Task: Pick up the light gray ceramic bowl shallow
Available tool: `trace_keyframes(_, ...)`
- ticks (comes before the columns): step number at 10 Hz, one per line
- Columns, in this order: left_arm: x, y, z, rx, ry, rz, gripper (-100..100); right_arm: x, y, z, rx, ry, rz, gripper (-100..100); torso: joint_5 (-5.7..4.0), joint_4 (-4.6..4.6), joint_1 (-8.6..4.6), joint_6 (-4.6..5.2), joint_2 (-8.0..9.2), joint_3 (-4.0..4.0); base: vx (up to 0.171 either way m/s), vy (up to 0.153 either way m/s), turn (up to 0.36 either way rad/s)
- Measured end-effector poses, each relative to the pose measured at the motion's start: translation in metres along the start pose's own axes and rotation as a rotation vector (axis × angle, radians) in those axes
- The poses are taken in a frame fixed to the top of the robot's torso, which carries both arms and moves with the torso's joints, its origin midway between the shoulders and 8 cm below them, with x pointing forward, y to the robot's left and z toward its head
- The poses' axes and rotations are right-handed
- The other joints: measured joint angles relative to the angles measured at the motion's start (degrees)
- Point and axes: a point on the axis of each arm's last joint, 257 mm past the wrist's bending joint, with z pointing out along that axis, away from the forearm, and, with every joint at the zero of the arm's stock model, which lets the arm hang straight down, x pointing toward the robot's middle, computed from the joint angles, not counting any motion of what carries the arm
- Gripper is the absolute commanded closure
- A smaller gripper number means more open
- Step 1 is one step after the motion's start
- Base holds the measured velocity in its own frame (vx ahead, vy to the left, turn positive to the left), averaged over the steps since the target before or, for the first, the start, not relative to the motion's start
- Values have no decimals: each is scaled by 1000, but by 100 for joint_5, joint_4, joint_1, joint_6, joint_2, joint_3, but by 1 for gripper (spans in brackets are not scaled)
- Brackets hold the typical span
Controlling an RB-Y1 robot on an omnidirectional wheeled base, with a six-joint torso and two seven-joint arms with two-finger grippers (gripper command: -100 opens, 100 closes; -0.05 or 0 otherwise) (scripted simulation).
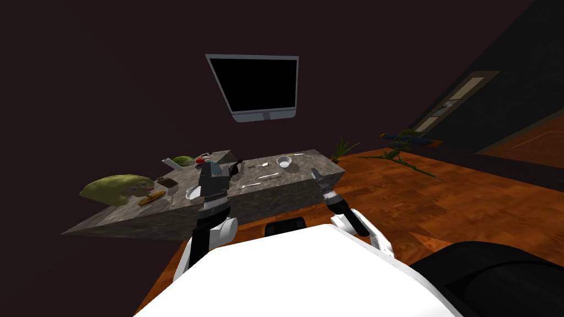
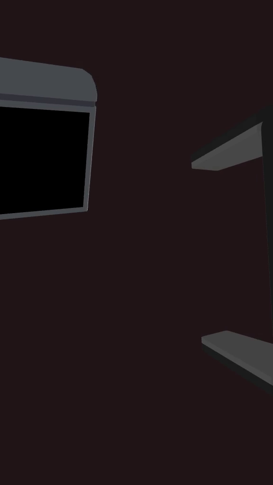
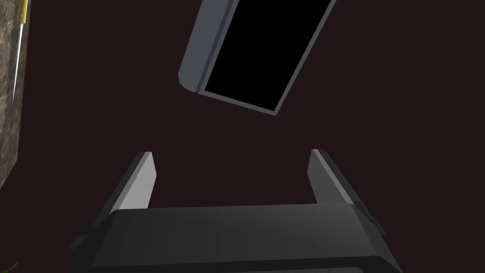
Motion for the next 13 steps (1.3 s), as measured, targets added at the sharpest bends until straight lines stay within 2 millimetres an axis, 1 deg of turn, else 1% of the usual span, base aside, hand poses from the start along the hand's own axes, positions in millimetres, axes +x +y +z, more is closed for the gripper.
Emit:
trace_keyframes(1,0,0,0,0,0,0,0,4,-18,-7,36,32,-10,-100,1,0,9,-1,2,0,-64,75,20)
trace_keyframes(3,0,0,0,0,0,0,0,15,-38,-16,87,91,-31,-100,0,0,4,-1,2,1,-70,66,55)
trace_keyframes(4,0,0,0,0,0,0,0,17,-46,-20,110,118,-45,-100,0,0,0,0,-1,-1,-73,82,100)
trace_keyframes(5,0,0,0,0,0,0,0,18,-63,-31,150,147,-56,-100,0,0,5,-1,1,0,-62,71,39)
trace_keyframes(6,0,0,0,0,0,0,0,20,-71,-37,169,176,-70,-100,1,0,2,0,-2,-1,-64,95,92)
trace_keyframes(8,0,0,0,0,0,0,0,25,-93,-52,232,238,-100,-100,2,-1,7,0,-6,-3,-38,60,24)
trace_keyframes(9,0,0,0,0,0,0,0,25,-96,-56,240,255,-113,-100,-1,-2,-7,1,-14,-8,-53,67,121)
trace_keyframes(10,0,0,0,0,0,0,0,23,-109,-68,274,284,-128,-100,-1,-2,-1,-1,-8,-5,-51,68,58)
trace_keyframes(11,0,0,0,0,0,0,0,23,-118,-75,296,311,-144,-100,0,-1,-1,1,-8,-4,-70,91,112)
trace_keyframes(12,0,0,0,0,0,0,0,27,-133,-88,335,343,-160,-100,1,-1,8,-1,-2,-1,-42,83,80)
trace_keyframes(13,0,0,0,0,0,0,0,24,-143,-96,360,367,-178,-100,2,-1,5,0,-9,-4,-10,37,-2)
